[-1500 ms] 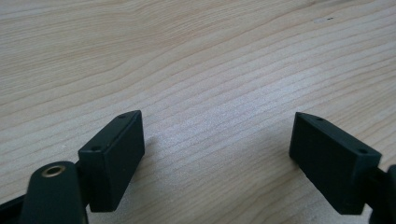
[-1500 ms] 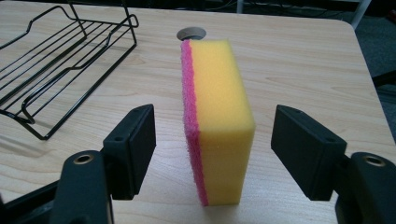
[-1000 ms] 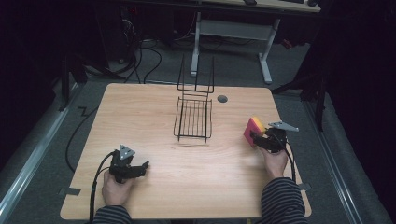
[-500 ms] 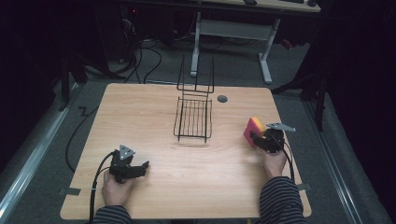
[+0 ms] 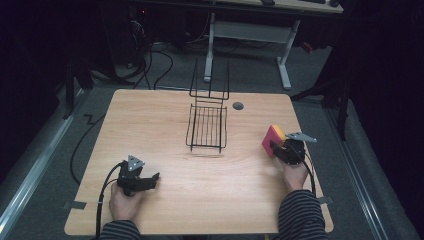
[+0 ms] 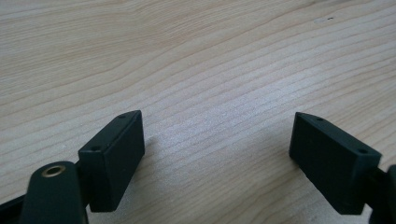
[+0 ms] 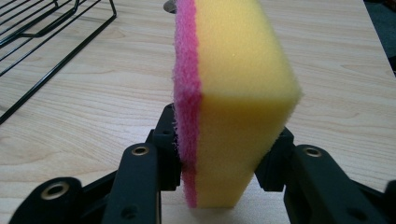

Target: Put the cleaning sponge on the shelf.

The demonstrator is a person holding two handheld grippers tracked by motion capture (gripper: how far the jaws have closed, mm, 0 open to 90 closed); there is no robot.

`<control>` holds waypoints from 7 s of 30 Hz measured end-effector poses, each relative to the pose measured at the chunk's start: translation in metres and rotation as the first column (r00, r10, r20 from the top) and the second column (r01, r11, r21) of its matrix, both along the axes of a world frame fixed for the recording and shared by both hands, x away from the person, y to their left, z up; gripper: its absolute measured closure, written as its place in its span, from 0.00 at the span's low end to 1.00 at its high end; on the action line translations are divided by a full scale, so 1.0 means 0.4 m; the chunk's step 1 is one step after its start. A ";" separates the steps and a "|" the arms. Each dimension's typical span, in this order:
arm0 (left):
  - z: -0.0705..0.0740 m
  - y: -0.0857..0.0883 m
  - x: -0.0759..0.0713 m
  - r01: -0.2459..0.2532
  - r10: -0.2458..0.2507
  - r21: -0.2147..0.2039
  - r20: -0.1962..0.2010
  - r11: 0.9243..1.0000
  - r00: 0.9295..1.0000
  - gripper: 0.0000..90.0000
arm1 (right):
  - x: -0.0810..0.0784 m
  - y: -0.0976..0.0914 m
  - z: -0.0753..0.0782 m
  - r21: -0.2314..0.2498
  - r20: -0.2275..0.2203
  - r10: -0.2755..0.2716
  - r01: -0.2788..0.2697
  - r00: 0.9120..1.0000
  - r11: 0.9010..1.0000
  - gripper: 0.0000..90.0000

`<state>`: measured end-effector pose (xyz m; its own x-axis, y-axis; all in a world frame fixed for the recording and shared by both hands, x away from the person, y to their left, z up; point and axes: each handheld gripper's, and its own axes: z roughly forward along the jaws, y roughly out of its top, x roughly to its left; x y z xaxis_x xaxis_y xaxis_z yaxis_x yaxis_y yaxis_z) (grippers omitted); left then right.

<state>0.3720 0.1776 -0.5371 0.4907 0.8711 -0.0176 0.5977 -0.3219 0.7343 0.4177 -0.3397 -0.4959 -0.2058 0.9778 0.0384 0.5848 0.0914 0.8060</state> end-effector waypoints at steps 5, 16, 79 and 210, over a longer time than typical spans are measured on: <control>0.000 0.000 0.000 0.000 0.000 0.000 0.000 1.000 1.000 0.21 | -0.002 -0.002 0.003 0.006 0.002 0.008 -0.008 1.000 1.000 0.68; 0.000 0.000 0.000 0.000 0.000 -0.001 -0.001 1.000 1.000 0.21 | -0.027 0.003 0.030 0.009 0.031 0.041 -0.042 0.999 0.999 0.68; 0.000 0.001 0.001 0.000 0.000 -0.002 0.000 1.000 1.000 0.21 | -0.084 0.148 0.178 0.064 0.126 0.288 -0.297 0.949 0.953 0.68; 0.000 0.000 0.000 0.000 0.000 0.000 0.000 1.000 1.000 0.21 | 0.149 0.460 0.086 -0.060 -0.018 0.411 -0.412 0.911 0.909 0.65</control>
<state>0.3721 0.1776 -0.5370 0.4904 0.8713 -0.0170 0.5975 -0.3219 0.7345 0.4772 -0.1556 -0.4615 -0.5903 0.8070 -0.0162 0.4891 0.3735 0.7882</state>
